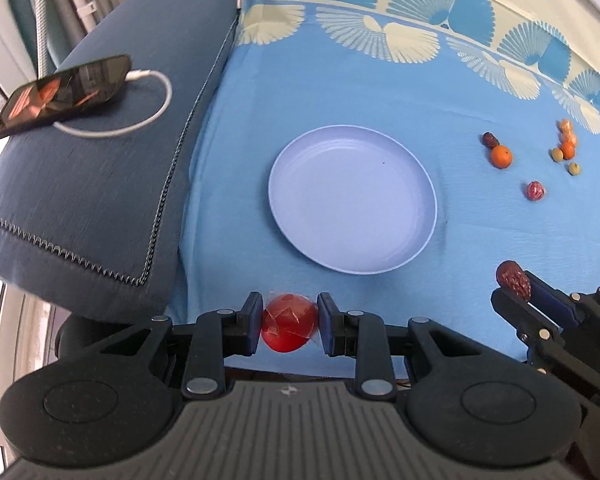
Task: Organize fruits
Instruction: 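Carry the red fruit and red date over the plate with both grippers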
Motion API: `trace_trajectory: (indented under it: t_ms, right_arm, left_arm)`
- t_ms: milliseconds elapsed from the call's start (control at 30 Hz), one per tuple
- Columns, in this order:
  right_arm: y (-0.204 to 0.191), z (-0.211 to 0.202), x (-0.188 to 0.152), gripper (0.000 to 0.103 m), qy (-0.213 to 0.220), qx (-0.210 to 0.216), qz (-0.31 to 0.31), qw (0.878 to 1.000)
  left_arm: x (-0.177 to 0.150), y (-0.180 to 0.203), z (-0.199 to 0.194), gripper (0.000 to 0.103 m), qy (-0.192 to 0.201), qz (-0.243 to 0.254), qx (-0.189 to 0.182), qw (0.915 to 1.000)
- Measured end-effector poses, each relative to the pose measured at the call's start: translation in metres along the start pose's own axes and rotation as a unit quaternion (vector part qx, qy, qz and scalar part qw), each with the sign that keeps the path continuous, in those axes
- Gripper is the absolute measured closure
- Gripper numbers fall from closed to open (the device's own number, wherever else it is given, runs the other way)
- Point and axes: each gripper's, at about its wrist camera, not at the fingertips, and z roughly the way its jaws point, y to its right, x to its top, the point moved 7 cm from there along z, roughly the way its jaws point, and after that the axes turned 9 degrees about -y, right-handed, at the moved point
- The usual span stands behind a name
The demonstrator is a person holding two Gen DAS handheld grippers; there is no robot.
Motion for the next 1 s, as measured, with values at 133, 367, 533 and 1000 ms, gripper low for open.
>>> trace_trajectory:
  t_ms: [133, 367, 533, 1000]
  right_arm:
    - [-0.010, -0.002, 0.002, 0.081, 0.000, -0.006, -0.017, 1.000]
    - [-0.015, -0.002, 0.001, 0.081, -0.006, -0.009, -0.034, 0.999]
    - [-0.014, 0.002, 0.002, 0.081, -0.012, -0.009, -0.033, 0.999]
    - [-0.010, 0.011, 0.001, 0.081, -0.025, -0.004, -0.029, 0.999]
  left_arm:
    - [-0.004, -0.008, -0.003, 0.071, 0.007, -0.010, -0.007, 0.9999]
    - [-0.003, -0.011, -0.004, 0.071, 0.011, -0.019, -0.018, 0.9996]
    - [0.000, -0.011, -0.004, 0.071, 0.011, -0.018, -0.019, 0.9996]
    - [0.010, -0.008, 0.003, 0.071, 0.004, -0.016, -0.022, 0.9996]
